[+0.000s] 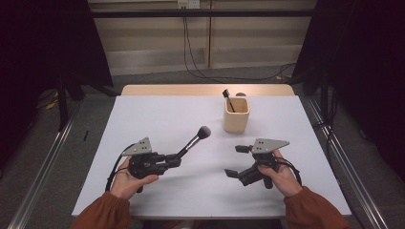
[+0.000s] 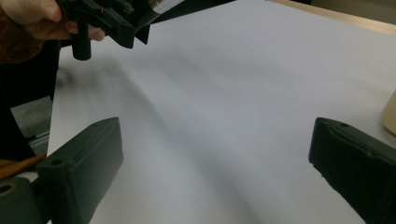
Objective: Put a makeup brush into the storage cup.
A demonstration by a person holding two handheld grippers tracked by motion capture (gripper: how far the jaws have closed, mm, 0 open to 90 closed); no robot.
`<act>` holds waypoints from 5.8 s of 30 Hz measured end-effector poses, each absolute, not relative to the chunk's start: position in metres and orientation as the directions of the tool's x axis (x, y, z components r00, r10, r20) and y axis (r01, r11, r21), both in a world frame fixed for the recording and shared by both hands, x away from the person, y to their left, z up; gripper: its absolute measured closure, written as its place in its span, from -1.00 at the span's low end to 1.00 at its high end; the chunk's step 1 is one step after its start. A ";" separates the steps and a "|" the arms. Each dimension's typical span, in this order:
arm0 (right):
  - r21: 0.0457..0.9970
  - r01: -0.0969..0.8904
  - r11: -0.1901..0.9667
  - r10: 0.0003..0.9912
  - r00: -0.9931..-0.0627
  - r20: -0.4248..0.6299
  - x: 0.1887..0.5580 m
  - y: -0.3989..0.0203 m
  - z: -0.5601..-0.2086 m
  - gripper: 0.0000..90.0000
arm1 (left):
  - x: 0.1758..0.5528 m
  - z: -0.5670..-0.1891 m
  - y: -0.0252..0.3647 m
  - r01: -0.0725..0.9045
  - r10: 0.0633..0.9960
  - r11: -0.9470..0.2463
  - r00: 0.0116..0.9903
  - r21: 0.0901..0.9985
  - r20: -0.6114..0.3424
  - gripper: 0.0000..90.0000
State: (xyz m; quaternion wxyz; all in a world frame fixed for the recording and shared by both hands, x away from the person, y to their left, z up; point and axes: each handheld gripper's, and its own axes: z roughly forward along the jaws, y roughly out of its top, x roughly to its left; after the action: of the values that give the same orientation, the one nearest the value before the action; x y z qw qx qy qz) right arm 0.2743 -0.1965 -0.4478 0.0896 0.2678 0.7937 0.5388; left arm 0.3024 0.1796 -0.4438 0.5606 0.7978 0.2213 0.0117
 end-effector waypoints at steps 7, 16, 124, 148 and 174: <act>0.923 0.314 0.221 0.533 -0.832 0.155 0.277 -0.197 -0.446 -0.95 | 0.301 -0.441 0.178 0.329 0.365 -0.238 0.902 0.914 -0.229 0.65; 0.947 0.281 0.158 0.504 -0.847 0.167 0.275 -0.191 -0.436 -0.95 | 0.302 -0.435 0.172 0.319 0.361 -0.217 0.904 0.923 -0.228 0.65; 0.937 0.347 0.033 0.444 -0.845 0.297 0.299 -0.184 -0.414 0.58 | 0.302 -0.442 0.118 0.315 0.465 -0.286 0.871 0.905 -0.156 -0.74; 0.931 0.359 0.063 0.536 -0.799 0.272 0.293 -0.215 -0.414 0.58 | 0.294 -0.430 0.181 0.323 0.566 -0.233 0.812 0.917 -0.142 -0.92; 0.936 0.345 0.071 0.643 -0.733 0.222 0.308 -0.240 -0.400 0.58 | 0.261 -0.433 0.242 0.319 0.698 -0.116 0.700 0.941 -0.152 -0.94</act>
State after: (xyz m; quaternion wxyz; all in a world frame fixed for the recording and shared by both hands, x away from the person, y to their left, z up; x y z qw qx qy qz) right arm 0.3081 -0.2403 -0.4001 0.1262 0.3426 0.7209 0.5891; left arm 0.2609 0.2415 -0.4326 0.5659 0.7279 0.3493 0.1670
